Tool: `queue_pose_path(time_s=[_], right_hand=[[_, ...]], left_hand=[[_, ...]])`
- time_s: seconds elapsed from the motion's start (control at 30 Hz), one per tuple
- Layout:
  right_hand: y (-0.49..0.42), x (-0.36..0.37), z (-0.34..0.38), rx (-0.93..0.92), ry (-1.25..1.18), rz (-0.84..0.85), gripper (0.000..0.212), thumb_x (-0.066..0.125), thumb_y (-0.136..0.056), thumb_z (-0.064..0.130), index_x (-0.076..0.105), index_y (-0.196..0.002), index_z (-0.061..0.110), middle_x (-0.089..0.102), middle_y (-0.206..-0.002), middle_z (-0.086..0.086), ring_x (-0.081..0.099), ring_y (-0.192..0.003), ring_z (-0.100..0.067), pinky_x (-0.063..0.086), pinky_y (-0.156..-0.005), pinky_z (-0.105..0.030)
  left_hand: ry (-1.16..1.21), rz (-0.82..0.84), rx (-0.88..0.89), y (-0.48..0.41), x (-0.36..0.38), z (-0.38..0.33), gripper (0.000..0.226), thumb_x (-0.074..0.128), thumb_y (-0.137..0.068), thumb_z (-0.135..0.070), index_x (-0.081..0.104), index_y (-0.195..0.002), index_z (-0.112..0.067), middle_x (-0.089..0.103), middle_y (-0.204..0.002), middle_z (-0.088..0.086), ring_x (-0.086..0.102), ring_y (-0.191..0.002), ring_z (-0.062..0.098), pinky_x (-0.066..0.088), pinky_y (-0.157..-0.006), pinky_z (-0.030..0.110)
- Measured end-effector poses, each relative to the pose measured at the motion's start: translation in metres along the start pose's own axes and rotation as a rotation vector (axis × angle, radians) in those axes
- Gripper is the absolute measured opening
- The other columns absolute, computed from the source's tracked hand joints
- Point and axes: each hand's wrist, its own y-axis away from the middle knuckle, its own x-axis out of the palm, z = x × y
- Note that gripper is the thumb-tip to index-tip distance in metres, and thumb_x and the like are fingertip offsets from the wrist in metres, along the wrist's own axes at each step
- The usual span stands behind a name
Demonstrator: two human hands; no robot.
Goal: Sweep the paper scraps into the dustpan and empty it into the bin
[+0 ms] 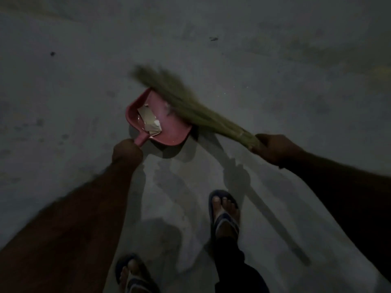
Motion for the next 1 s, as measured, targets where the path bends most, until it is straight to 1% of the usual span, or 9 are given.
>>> queue_pose_path(time_s=[0.1,0.23,0.4,0.53,0.63,0.77,0.87,0.93,1.0], right_hand=[[0.004,-0.008,-0.030,-0.051,0.094,-0.052,0.044,0.049,-0.098,0.054,0.052,-0.134,0.029,0.067,-0.112,-0.012,0.058,-0.086,-0.026,0.053,-0.077,-0.037],[-0.014,-0.036,-0.045,-0.045,0.066,-0.213,0.044,0.047,-0.097,0.058,0.048,-0.132,0.031,0.066,-0.104,-0.011,0.062,-0.084,-0.030,0.055,-0.073,-0.039],[-0.051,-0.075,-0.023,0.027,-0.057,-0.390,0.041,0.051,-0.096,0.056,0.053,-0.125,0.026,0.065,-0.098,-0.009,0.062,-0.076,-0.030,0.057,-0.069,-0.040],[-0.067,-0.070,0.017,0.113,-0.232,-0.257,0.043,0.054,-0.096,0.052,0.061,-0.124,0.020,0.063,-0.089,-0.009,0.065,-0.069,-0.030,0.059,-0.058,-0.037],[-0.060,-0.042,0.050,0.093,-0.158,-0.090,0.048,0.056,-0.096,0.051,0.061,-0.130,0.017,0.063,-0.091,-0.012,0.066,-0.065,-0.032,0.060,-0.057,-0.037],[-0.034,0.005,0.083,-0.036,-0.021,0.074,0.047,0.053,-0.097,0.052,0.059,-0.134,0.025,0.063,-0.095,-0.011,0.065,-0.067,-0.028,0.058,-0.056,-0.033],[-0.016,0.027,0.088,-0.216,0.133,0.081,0.040,0.050,-0.097,0.053,0.057,-0.130,0.030,0.065,-0.102,-0.008,0.062,-0.072,-0.021,0.053,-0.062,-0.032],[-0.003,0.032,0.093,-0.284,0.146,0.032,0.037,0.050,-0.097,0.054,0.055,-0.128,0.032,0.067,-0.101,-0.008,0.063,-0.084,-0.026,0.051,-0.073,-0.035],[0.008,0.029,0.107,-0.315,0.125,-0.046,0.037,0.050,-0.097,0.056,0.052,-0.127,0.035,0.068,-0.096,-0.008,0.063,-0.084,-0.028,0.054,-0.075,-0.039]], left_hand=[[-0.012,0.024,0.027,-0.008,-0.001,-0.020,0.024,0.057,-0.091,-0.017,0.064,-0.106,0.000,0.065,-0.110,0.023,0.060,-0.105,0.041,0.045,-0.087,0.039],[0.029,-0.025,0.027,-0.015,-0.005,-0.034,0.023,0.056,-0.090,-0.016,0.065,-0.104,-0.001,0.066,-0.107,0.023,0.061,-0.102,0.042,0.046,-0.085,0.040],[0.074,-0.035,0.027,-0.015,-0.010,-0.030,0.024,0.054,-0.093,-0.016,0.064,-0.106,0.001,0.065,-0.109,0.024,0.059,-0.105,0.043,0.044,-0.087,0.040],[0.058,-0.066,0.053,-0.010,-0.005,-0.009,0.024,0.057,-0.091,-0.019,0.065,-0.105,0.000,0.066,-0.107,0.023,0.060,-0.103,0.042,0.044,-0.086,0.040],[0.057,-0.057,0.024,-0.008,-0.001,0.003,0.025,0.057,-0.092,-0.020,0.064,-0.105,0.000,0.066,-0.108,0.022,0.060,-0.104,0.042,0.044,-0.087,0.040],[0.052,-0.030,-0.020,-0.003,-0.002,0.025,0.027,0.054,-0.093,-0.020,0.062,-0.109,0.000,0.064,-0.113,0.021,0.059,-0.106,0.040,0.045,-0.088,0.040],[0.072,-0.039,-0.062,0.011,-0.007,0.043,0.028,0.052,-0.094,-0.021,0.061,-0.111,0.000,0.064,-0.114,0.021,0.059,-0.107,0.039,0.045,-0.089,0.039],[0.095,-0.044,-0.136,0.024,-0.014,0.058,0.032,0.051,-0.095,-0.023,0.062,-0.113,0.000,0.064,-0.115,0.022,0.059,-0.109,0.039,0.046,-0.089,0.040],[0.155,-0.070,-0.213,0.037,-0.024,0.078,0.033,0.052,-0.095,-0.024,0.063,-0.114,0.000,0.065,-0.114,0.022,0.060,-0.109,0.039,0.046,-0.088,0.040]])
